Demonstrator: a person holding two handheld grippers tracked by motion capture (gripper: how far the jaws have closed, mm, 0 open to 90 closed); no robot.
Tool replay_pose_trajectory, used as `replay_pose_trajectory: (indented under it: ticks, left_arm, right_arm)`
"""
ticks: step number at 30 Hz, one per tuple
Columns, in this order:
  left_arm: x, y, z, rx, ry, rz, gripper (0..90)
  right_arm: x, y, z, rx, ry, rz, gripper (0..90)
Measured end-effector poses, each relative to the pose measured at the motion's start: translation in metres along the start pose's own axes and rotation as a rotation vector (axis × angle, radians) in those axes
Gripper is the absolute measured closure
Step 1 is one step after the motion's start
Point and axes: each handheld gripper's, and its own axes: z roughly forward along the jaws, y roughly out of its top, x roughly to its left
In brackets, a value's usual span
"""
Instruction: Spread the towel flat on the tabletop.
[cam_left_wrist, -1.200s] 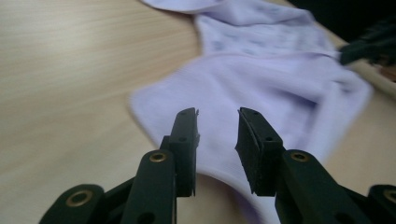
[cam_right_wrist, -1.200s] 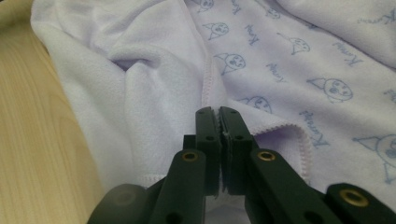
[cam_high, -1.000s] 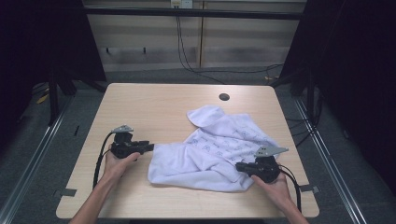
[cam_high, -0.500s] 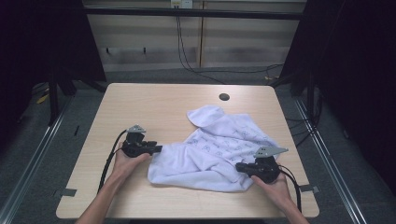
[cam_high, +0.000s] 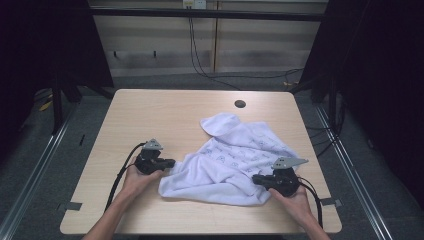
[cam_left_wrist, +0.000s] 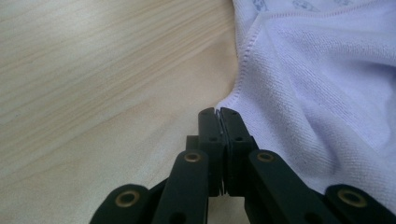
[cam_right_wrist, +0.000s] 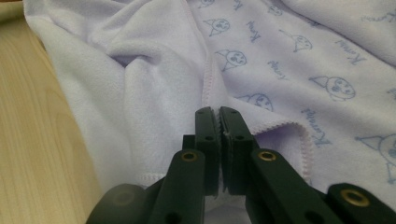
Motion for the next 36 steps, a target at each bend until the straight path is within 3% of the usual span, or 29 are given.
replay_pose_trajectory:
  ticks: [6,11,16,21,24,31,36]
  left_arm:
    - [0.002,0.003,-0.018,-0.087,-0.036,-0.044,88.8]
    - [-0.003,0.007,-0.041,-0.170,-0.050,-0.051,88.8]
    - [-0.016,0.010,-0.077,-0.282,-0.091,-0.038,88.8]
    - [-0.037,-0.002,-0.110,-0.344,-0.154,-0.017,88.9]
    - [-0.055,-0.017,-0.124,-0.316,-0.164,0.030,88.9]
    - [-0.086,-0.063,-0.157,-0.339,-0.232,0.021,88.9]
    - [-0.111,-0.083,-0.169,-0.297,-0.251,0.063,88.8]
  right_arm:
    - [-0.002,0.003,-0.005,-0.026,0.005,0.015,86.8]
    - [-0.003,0.010,-0.018,-0.080,0.006,0.041,87.0]
    - [0.005,0.021,-0.047,-0.166,0.006,0.030,87.1]
    - [0.023,0.027,-0.084,-0.206,0.013,-0.007,87.5]
    - [0.040,0.022,-0.103,-0.189,0.022,-0.036,87.7]
    - [0.073,-0.013,-0.135,-0.190,0.079,-0.024,87.7]
    - [0.102,-0.039,-0.146,-0.160,0.118,-0.042,87.3]
